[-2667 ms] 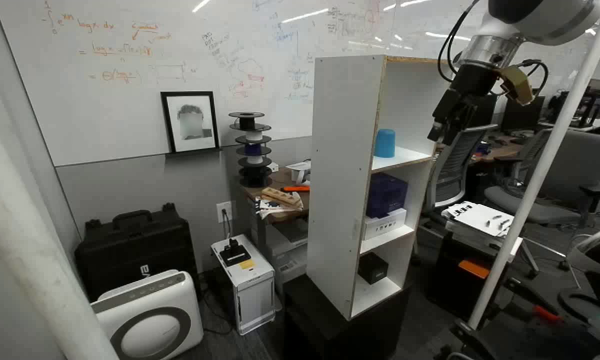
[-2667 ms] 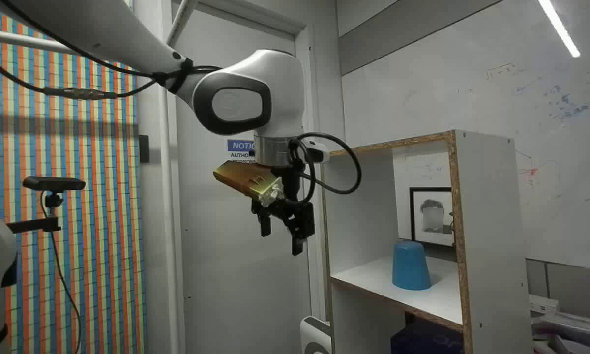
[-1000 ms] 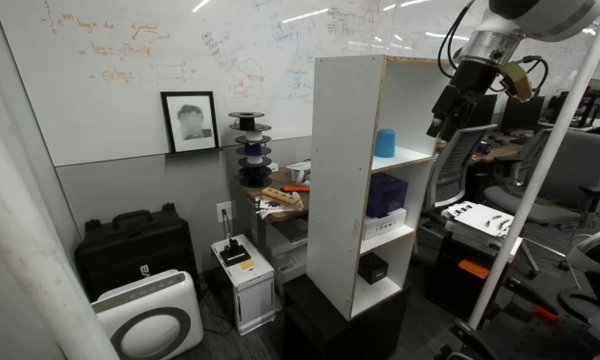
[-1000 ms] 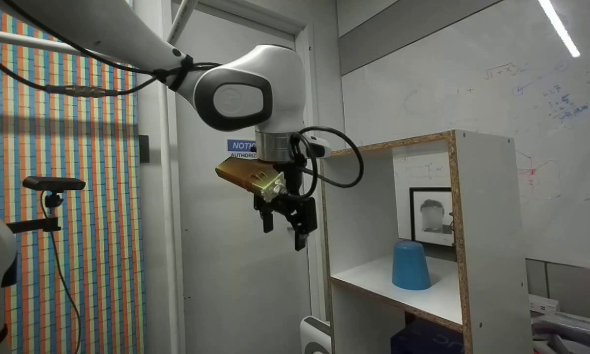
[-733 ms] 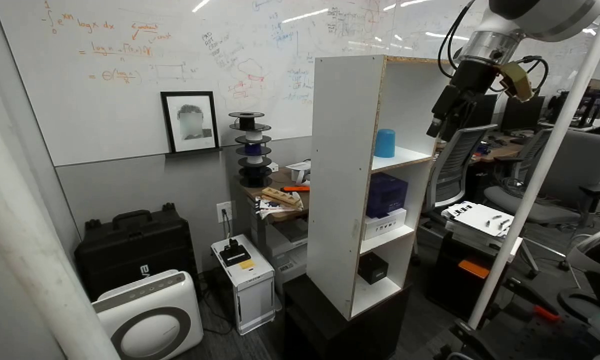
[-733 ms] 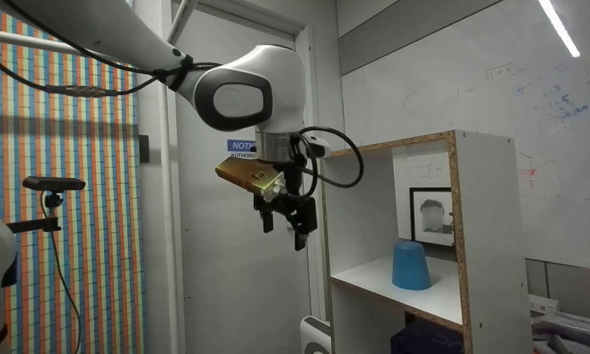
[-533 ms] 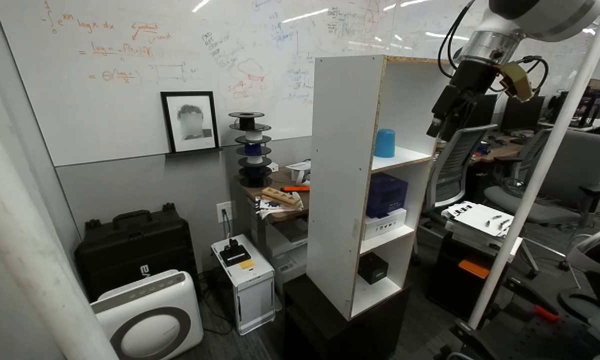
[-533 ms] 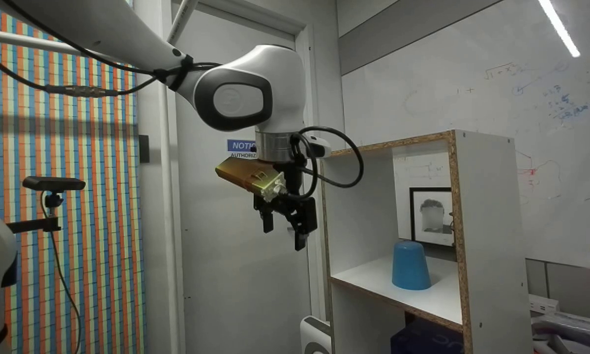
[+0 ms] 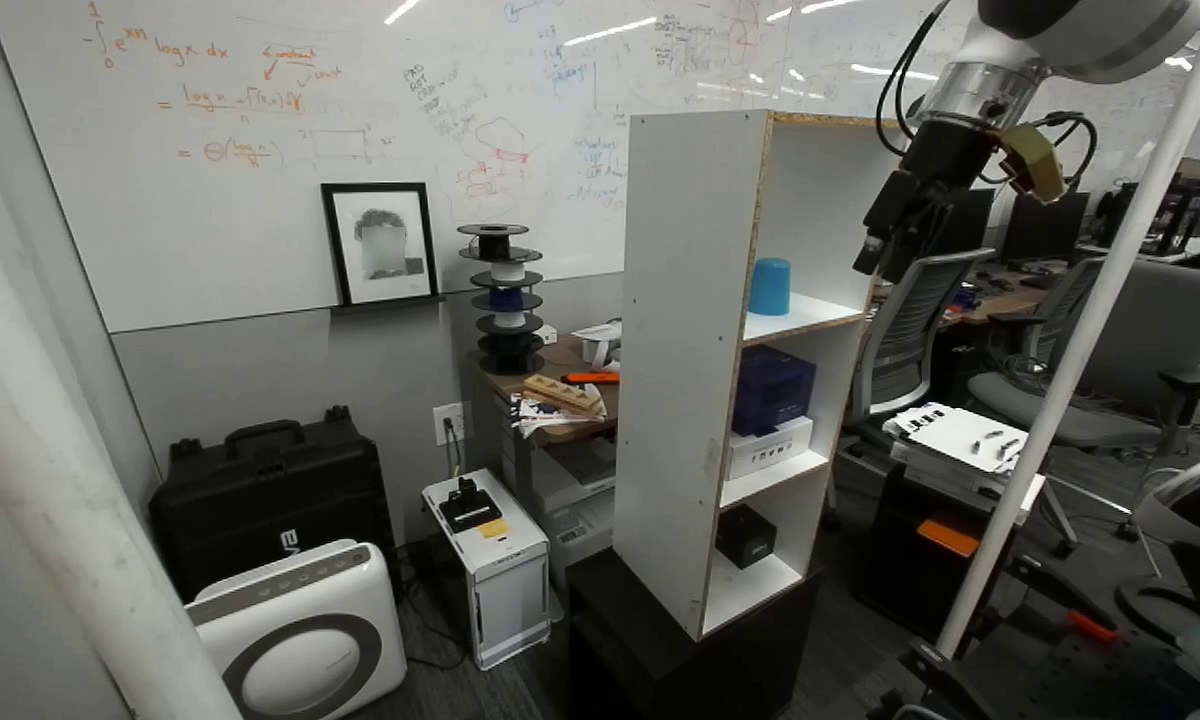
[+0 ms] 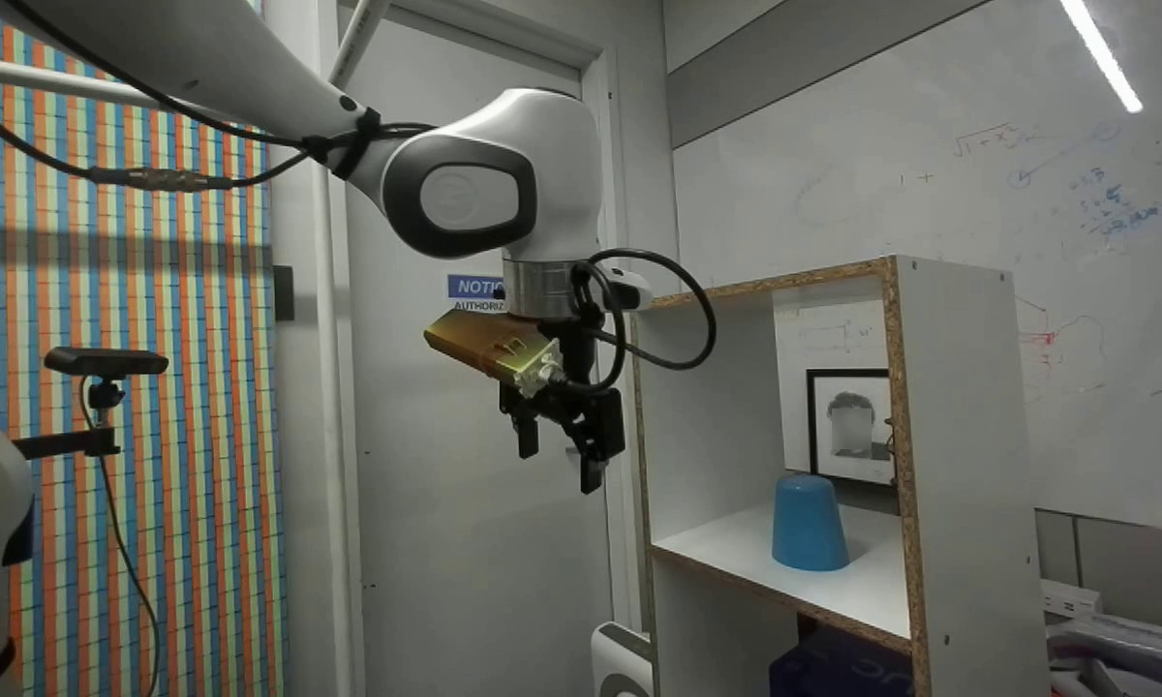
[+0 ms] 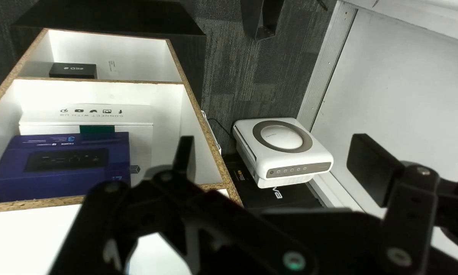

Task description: Remove the cup from the top shelf and put it on the top of the cabinet

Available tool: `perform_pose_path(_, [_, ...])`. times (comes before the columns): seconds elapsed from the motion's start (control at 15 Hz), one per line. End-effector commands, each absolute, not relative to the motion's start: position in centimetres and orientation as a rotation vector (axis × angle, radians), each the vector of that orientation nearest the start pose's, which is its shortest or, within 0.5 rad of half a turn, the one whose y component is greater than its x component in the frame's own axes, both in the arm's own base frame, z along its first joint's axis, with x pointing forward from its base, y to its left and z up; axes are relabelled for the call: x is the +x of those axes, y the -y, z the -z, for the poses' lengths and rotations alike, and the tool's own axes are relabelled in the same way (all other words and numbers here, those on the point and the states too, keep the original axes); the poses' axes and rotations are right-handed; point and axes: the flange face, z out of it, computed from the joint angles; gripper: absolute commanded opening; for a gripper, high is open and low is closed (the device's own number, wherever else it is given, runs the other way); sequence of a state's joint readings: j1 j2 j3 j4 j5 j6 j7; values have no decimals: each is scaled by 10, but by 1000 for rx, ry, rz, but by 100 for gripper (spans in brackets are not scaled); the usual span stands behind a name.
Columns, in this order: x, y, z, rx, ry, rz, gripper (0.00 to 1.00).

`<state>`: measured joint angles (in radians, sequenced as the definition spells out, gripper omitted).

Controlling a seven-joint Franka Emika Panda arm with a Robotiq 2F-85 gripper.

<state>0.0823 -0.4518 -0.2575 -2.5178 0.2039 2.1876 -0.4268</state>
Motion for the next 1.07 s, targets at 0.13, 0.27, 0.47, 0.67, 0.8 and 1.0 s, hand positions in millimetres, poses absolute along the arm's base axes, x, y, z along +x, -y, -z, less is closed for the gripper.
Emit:
perform_pose_path(0.13, [410,67,-444,-2878,232,258,100])
perform_pose_path(0.27, [410,67,-444,-2878,232,258,100])
perform_pose_path(0.47, [412,70,-447,-2939,204,328,100])
perform_pose_path(0.67, [415,90,-443,-3013,163,395,100])
perform_pose_path(0.8, [420,112,-436,-3050,124,460,100])
perform_pose_path(1.0, [435,148,-423,-3088,31,602,100])
